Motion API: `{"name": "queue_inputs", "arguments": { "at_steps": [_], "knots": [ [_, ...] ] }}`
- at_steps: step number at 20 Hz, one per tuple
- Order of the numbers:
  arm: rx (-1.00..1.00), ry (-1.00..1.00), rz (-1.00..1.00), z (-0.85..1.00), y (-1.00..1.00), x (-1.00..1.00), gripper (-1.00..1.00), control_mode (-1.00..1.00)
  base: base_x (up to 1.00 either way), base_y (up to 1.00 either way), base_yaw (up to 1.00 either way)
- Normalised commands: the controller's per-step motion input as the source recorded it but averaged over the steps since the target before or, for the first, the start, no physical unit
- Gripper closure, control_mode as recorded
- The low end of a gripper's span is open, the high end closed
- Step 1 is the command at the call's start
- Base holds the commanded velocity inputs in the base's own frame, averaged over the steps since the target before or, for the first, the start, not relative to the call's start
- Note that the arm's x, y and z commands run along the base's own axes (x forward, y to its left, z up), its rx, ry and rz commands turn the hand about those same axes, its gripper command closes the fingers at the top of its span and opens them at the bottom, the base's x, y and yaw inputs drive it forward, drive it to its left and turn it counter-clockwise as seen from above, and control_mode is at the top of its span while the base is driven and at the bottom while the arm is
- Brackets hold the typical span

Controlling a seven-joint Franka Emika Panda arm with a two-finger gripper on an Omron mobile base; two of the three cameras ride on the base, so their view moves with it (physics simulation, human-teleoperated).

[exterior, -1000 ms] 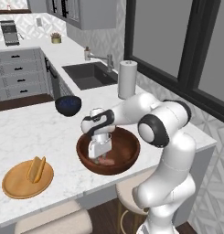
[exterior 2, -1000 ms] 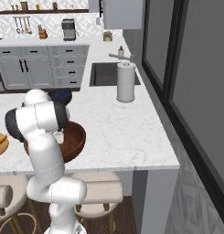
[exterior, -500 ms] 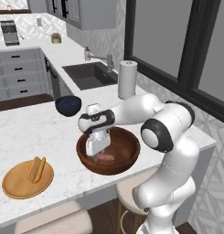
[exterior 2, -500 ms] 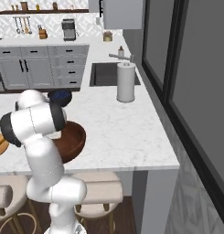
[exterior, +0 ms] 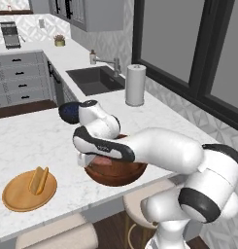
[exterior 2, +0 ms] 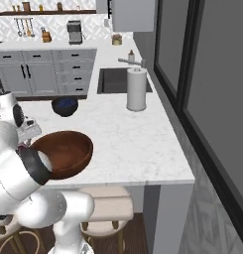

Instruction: Place one bun and one sausage from the bowl on each plate.

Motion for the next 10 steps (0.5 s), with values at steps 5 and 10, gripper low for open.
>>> {"name": "queue_inputs", "arguments": {
  "at_steps": [5, 10],
  "knots": [
    [0.03, -0.32, 0.00, 0.99, 1.00, -0.38, 1.00, -1.00, 0.00, 0.00, 0.00],
    [0.02, -0.02, 0.00, 0.30, 1.00, -0.11, 1.00, -1.00, 0.00, 0.00, 0.00]
  ]
}}
